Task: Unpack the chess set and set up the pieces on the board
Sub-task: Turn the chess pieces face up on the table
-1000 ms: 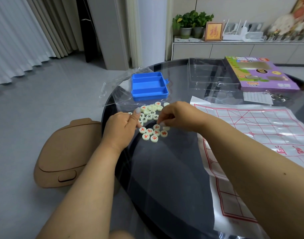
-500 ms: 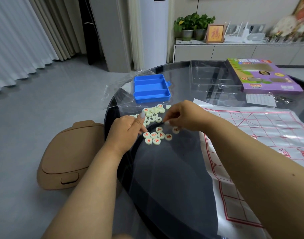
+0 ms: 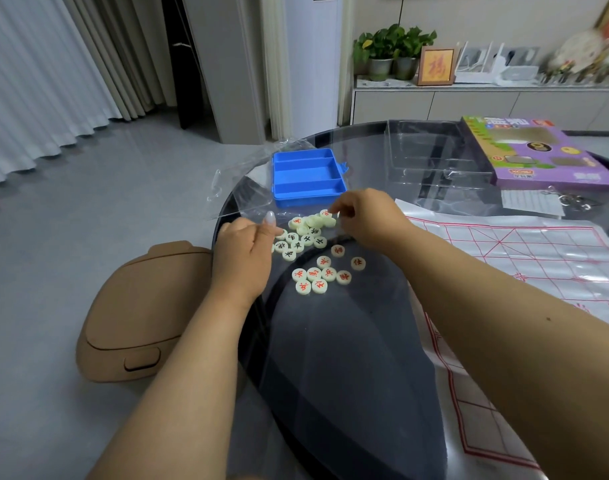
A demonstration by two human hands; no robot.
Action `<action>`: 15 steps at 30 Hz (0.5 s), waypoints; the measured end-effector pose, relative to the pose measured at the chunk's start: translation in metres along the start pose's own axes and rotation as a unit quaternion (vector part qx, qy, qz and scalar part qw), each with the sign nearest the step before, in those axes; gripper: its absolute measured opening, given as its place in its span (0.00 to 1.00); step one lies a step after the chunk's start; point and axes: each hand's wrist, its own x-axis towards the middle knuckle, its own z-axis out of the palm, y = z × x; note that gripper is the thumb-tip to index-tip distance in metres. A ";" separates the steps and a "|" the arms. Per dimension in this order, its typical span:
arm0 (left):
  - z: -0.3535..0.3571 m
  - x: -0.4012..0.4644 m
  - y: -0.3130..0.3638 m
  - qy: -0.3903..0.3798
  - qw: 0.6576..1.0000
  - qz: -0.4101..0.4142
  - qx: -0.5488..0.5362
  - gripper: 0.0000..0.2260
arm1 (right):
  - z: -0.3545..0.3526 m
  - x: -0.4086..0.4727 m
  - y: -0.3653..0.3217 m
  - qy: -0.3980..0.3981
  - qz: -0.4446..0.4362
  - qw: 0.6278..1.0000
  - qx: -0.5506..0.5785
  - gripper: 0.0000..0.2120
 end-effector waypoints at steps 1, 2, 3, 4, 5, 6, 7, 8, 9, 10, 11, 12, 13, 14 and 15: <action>0.000 0.001 -0.001 0.004 1.000 -0.010 -0.016 0.32 | 0.001 0.005 0.000 -0.003 0.010 1.000 -0.008 0.14; -0.001 0.002 -0.002 0.009 0.999 -0.023 -0.031 0.30 | 0.002 0.008 0.000 -0.016 0.019 1.000 -0.018 0.13; -0.001 0.003 -0.003 0.012 0.998 -0.039 -0.043 0.28 | 0.004 0.012 0.000 -0.032 0.028 0.999 -0.028 0.13; -0.001 0.003 -0.003 0.016 0.997 -0.055 -0.049 0.26 | 0.007 0.014 0.001 -0.041 0.035 0.998 -0.036 0.13; -0.002 0.003 -0.004 0.020 0.996 -0.071 -0.052 0.25 | 0.009 0.015 0.001 -0.043 0.043 0.998 -0.036 0.13; -0.002 0.003 -0.004 0.025 0.995 -0.086 -0.053 0.25 | 0.012 0.016 0.001 -0.041 0.050 0.997 -0.031 0.12; -0.003 0.002 -0.003 0.028 0.993 -0.097 -0.055 0.25 | 0.014 0.016 0.001 -0.039 0.057 0.997 -0.024 0.12; -0.003 0.002 -0.003 0.029 0.993 -0.104 -0.055 0.25 | 0.015 0.016 0.000 -0.043 0.061 0.997 -0.024 0.12; -0.003 0.001 -0.002 0.027 0.992 -0.108 -0.054 0.25 | 0.016 0.015 -0.001 -0.048 0.062 0.996 -0.030 0.12; -0.003 0.001 -0.001 0.024 0.992 -0.109 -0.052 0.26 | 0.016 0.014 -0.003 -0.050 0.058 0.996 -0.039 0.12; -0.003 0.001 -0.001 0.023 0.992 -0.109 -0.053 0.26 | 0.015 0.013 -0.003 -0.047 0.054 0.996 -0.046 0.12; -0.003 0.001 0.000 0.021 0.992 -0.110 -0.055 0.26 | 0.015 0.012 -0.003 -0.041 0.052 0.997 -0.047 0.12; -0.003 0.001 0.001 0.020 0.992 -0.111 -0.058 0.26 | 0.013 0.011 -0.003 -0.038 0.055 0.997 -0.041 0.11; -0.004 0.001 0.001 0.017 0.992 -0.112 -0.060 0.26 | 0.012 0.010 -0.001 -0.035 0.061 0.997 -0.027 0.11; -0.004 0.000 0.001 0.016 0.992 -0.113 -0.061 0.25 | 0.010 0.009 0.001 -0.036 0.070 0.997 -0.008 0.12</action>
